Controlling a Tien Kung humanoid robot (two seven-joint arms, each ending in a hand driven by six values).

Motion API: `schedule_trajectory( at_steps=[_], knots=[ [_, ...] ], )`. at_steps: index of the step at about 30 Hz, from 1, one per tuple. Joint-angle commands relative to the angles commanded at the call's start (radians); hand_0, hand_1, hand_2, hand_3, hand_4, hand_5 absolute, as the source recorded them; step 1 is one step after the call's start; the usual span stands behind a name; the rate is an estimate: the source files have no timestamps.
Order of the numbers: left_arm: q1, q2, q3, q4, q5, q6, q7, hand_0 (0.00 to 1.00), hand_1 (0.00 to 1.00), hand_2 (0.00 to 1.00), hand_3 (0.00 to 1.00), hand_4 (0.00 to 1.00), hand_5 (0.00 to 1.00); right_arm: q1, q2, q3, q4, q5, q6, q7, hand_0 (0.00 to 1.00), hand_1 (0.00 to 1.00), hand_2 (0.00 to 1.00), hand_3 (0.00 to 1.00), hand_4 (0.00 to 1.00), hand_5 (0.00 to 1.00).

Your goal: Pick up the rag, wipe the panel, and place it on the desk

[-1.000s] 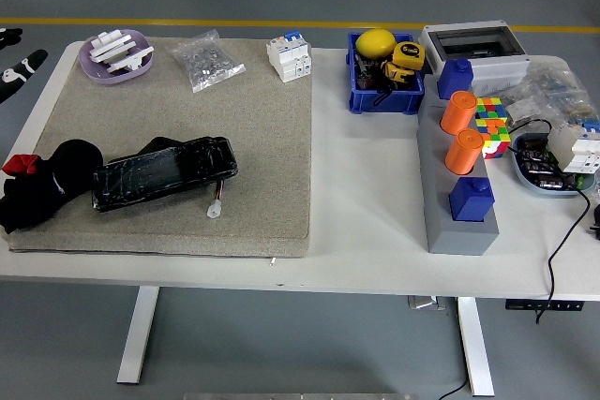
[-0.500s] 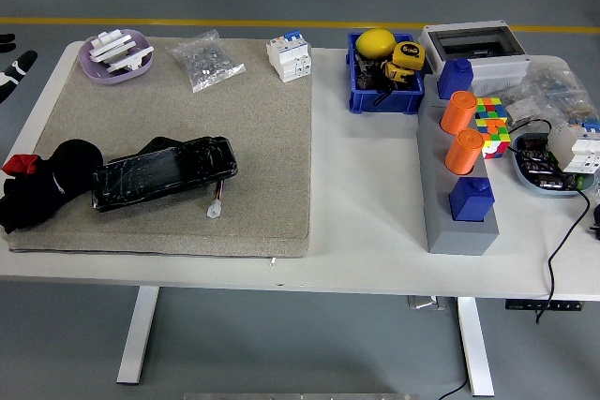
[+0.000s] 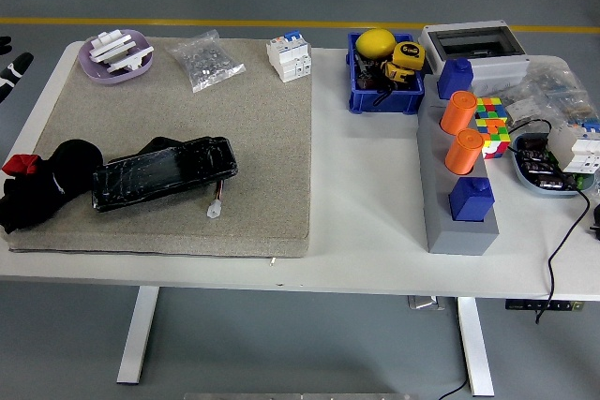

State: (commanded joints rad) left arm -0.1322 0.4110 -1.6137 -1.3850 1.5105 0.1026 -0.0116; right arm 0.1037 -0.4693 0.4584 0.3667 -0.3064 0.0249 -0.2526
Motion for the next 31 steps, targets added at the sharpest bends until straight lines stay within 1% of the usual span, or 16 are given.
schedule_trajectory(
  at_steps=[6, 13, 21, 26, 31],
  knots=[
    [0.012, 0.000, 0.000, 0.001, -0.005, 0.000, -0.001, 0.943, 0.889, 0.799, 0.780, 0.998, 0.781, 0.001, 0.003, -0.018, -0.004, 0.010, 0.003, -0.006, 0.754, 0.607, 0.640, 0.619, 0.998, 0.634],
    [0.018, 0.013, 0.009, 0.008, -0.012, 0.000, 0.001, 0.944, 0.889, 0.799, 0.780, 0.998, 0.779, 0.000, 0.008, -0.056, -0.015, 0.040, 0.015, -0.016, 0.753, 0.607, 0.642, 0.620, 0.998, 0.634],
    [0.030, 0.015, 0.013, 0.006, -0.010, -0.002, 0.003, 0.946, 0.889, 0.798, 0.779, 0.998, 0.777, -0.011, 0.012, -0.071, -0.018, 0.048, 0.020, -0.017, 0.752, 0.608, 0.644, 0.623, 0.998, 0.635],
    [0.036, 0.020, 0.023, 0.009, -0.011, -0.003, 0.003, 0.949, 0.889, 0.798, 0.778, 0.998, 0.775, -0.028, 0.025, -0.099, -0.026, 0.075, 0.027, -0.017, 0.753, 0.609, 0.644, 0.624, 0.998, 0.636],
    [0.041, 0.024, 0.032, 0.014, -0.010, -0.004, 0.004, 0.949, 0.889, 0.798, 0.778, 0.998, 0.775, -0.030, 0.037, -0.119, -0.031, 0.090, 0.026, -0.012, 0.753, 0.609, 0.644, 0.624, 0.998, 0.636]
  ],
)
